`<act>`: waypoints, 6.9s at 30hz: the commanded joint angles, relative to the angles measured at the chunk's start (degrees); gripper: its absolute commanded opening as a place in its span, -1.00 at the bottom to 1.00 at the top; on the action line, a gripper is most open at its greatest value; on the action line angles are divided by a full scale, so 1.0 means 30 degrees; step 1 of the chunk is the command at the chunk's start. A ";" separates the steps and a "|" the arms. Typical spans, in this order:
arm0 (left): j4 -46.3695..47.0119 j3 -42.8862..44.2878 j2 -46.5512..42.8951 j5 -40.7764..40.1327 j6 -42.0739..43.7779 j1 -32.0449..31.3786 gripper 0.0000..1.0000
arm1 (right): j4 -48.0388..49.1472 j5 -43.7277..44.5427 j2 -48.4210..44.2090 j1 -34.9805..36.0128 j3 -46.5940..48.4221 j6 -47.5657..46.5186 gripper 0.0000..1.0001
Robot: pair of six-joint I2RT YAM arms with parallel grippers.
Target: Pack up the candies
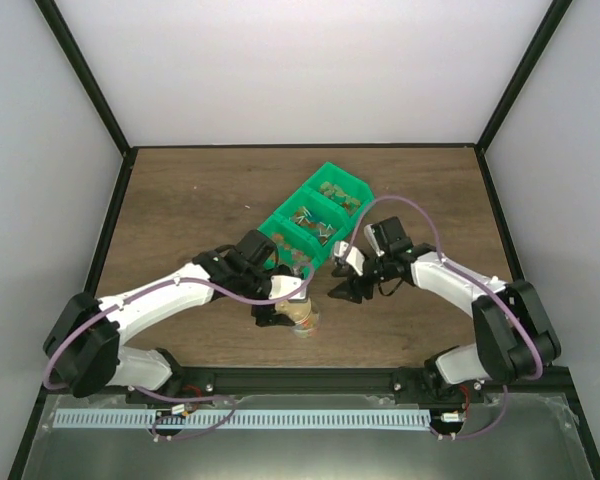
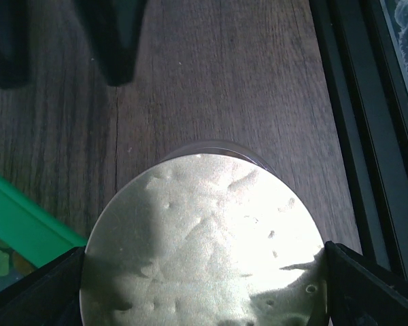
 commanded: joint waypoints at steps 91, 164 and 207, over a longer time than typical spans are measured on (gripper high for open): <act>0.2713 -0.0527 0.2245 -0.0680 -0.0030 -0.1801 0.71 | 0.4762 -0.5256 -0.1387 -0.1306 -0.3204 1.4281 0.66; 0.0780 0.0128 0.4628 -0.1328 0.0524 -0.1542 -0.39 | 0.4150 -0.4367 -0.1474 -0.2207 -0.2258 1.3518 0.63; 0.7745 -0.0401 -0.4627 -0.4439 -1.0333 0.3839 1.00 | 2.0946 0.8635 -0.5162 0.8349 -1.1805 1.4059 1.00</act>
